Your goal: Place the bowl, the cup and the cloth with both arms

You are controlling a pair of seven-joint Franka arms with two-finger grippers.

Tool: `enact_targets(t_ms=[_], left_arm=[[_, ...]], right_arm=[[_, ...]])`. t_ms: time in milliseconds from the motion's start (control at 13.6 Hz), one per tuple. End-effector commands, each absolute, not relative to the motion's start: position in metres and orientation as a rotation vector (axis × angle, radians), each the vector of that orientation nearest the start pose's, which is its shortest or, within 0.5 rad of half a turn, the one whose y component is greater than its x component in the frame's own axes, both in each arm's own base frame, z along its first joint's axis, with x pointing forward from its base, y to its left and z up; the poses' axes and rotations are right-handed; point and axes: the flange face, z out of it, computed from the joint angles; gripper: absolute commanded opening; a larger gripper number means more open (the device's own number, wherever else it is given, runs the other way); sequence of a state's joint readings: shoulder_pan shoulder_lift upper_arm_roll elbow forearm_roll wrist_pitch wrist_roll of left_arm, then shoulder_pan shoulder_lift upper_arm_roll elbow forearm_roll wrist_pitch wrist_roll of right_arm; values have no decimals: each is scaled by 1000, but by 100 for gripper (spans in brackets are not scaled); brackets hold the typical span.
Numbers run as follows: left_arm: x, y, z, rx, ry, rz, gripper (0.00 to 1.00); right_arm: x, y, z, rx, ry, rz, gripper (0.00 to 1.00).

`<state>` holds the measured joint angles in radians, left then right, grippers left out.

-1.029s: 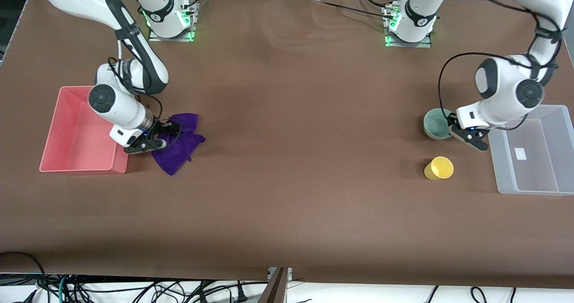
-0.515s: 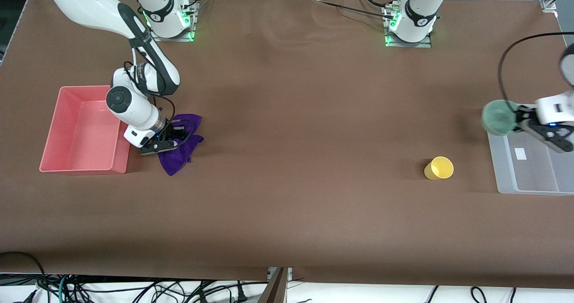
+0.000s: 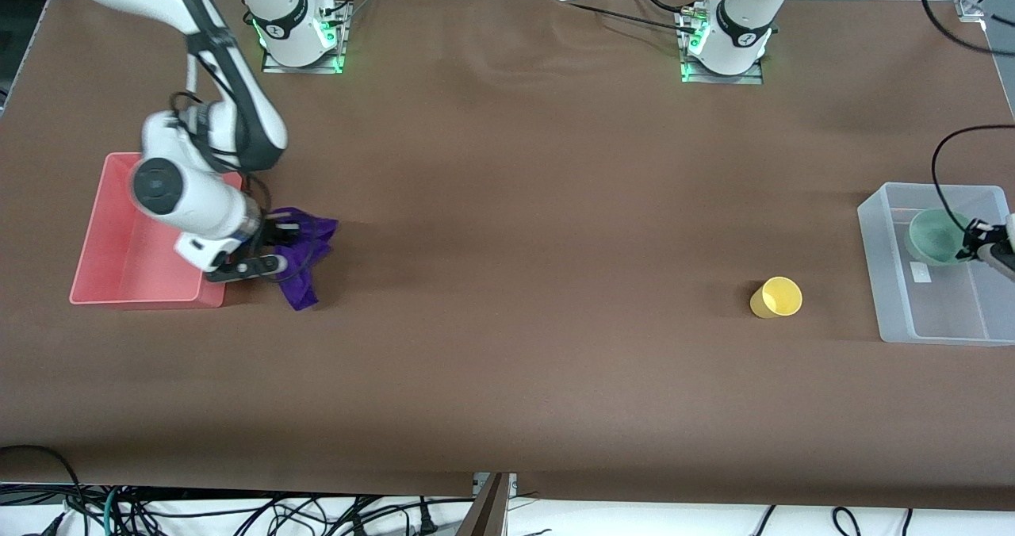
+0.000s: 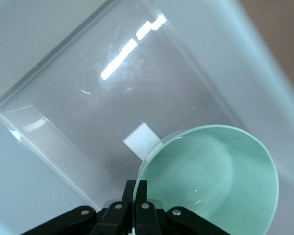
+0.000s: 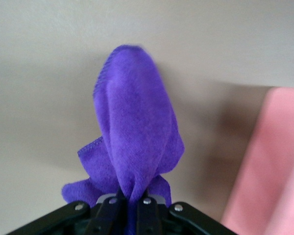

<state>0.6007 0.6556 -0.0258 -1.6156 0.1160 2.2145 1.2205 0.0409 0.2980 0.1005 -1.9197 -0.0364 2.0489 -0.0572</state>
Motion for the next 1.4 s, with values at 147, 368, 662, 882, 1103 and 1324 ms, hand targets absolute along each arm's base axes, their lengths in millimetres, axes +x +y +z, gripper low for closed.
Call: enact_targets(t_ms=[147, 368, 662, 882, 1103, 1324], left_arm=[[586, 384, 231, -2912, 1138, 105, 100], [598, 349, 295, -2934, 1167, 145, 100], [635, 248, 368, -3044, 995, 161, 100], [660, 159, 349, -3121, 736, 216, 100], [681, 86, 311, -3159, 477, 228, 100], [686, 67, 259, -3174, 417, 157, 99]], right_arm=[[607, -49, 408, -3040, -575, 476, 0], [590, -138, 399, -2986, -672, 521, 0], [576, -168, 366, -2971, -691, 516, 0], [574, -176, 362, -2978, -662, 489, 100], [588, -166, 399, -2968, -605, 331, 100], [603, -127, 443, -2986, -518, 306, 100]])
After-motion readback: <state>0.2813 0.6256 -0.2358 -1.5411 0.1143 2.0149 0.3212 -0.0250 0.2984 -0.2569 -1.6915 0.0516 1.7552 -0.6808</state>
